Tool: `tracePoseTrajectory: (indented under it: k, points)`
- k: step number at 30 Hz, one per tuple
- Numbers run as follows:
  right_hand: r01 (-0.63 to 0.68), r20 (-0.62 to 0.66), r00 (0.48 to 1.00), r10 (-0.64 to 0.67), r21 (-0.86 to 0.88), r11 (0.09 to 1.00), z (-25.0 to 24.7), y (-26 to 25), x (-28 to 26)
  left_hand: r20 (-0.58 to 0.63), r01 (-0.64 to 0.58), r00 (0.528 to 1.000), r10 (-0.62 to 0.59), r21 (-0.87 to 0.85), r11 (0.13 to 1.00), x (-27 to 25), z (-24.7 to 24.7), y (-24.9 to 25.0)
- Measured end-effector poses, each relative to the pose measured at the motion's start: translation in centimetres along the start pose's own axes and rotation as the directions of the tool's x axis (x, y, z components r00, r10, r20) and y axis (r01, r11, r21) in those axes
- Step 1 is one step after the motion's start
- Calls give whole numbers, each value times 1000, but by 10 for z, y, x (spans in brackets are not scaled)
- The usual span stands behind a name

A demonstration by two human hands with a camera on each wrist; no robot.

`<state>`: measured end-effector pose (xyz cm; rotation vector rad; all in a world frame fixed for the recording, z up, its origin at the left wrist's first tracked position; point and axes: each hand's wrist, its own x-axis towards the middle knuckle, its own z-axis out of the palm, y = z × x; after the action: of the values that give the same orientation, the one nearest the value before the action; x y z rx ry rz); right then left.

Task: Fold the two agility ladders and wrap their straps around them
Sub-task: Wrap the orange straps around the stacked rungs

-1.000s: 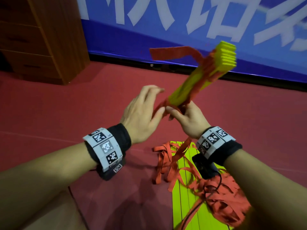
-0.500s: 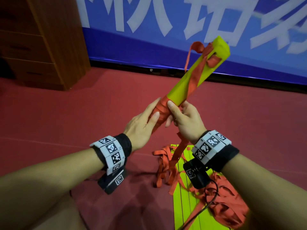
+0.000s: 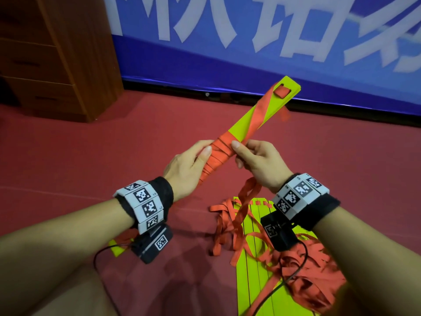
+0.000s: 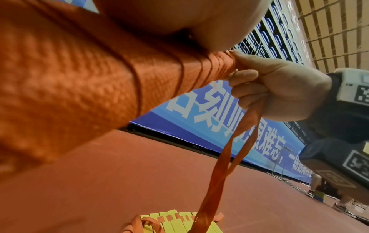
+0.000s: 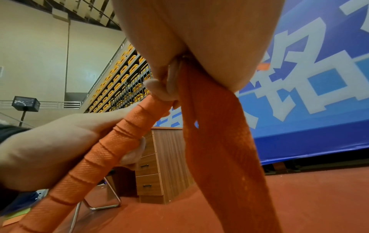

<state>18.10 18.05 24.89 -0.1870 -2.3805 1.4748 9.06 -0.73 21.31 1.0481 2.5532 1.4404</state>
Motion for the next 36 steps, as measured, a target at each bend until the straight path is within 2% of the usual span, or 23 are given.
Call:
tracePoseTrajectory:
  k: [4,7,9,12,16,22,29,31,34,36]
  points:
    - [41,-42,998,-39,37,998,-4,-2,-1,30,5,1000,-2,-107,994,-1,0,8]
    - [33,-79,997,-28,64,997,-1,0,-2,46,21,999,-16,-116,993,-2,0,11]
    - [8,-100,995,5,128,992,4,-2,-2,69,28,997,-25,-35,999,-3,0,12]
    - [-39,-140,988,69,212,977,12,-8,0,82,-10,997,-7,204,979,-4,3,12]
    - [-112,-192,969,152,204,972,19,-10,3,-4,0,1000,1,264,965,-3,7,12]
    - [-161,-226,952,208,212,964,16,-5,6,-57,-167,975,217,459,872,-6,4,11]
    - [-139,-28,989,143,112,984,6,2,2,-93,-94,984,152,451,888,-1,2,5]
    - [-96,-33,995,98,76,993,4,7,2,-103,-83,985,142,438,895,0,1,5]
    - [-12,-68,998,5,-98,995,0,11,3,-110,-65,987,120,411,909,0,1,7]
    - [-2,-79,997,-11,-156,988,-2,10,3,-107,-59,988,111,402,914,0,2,8]
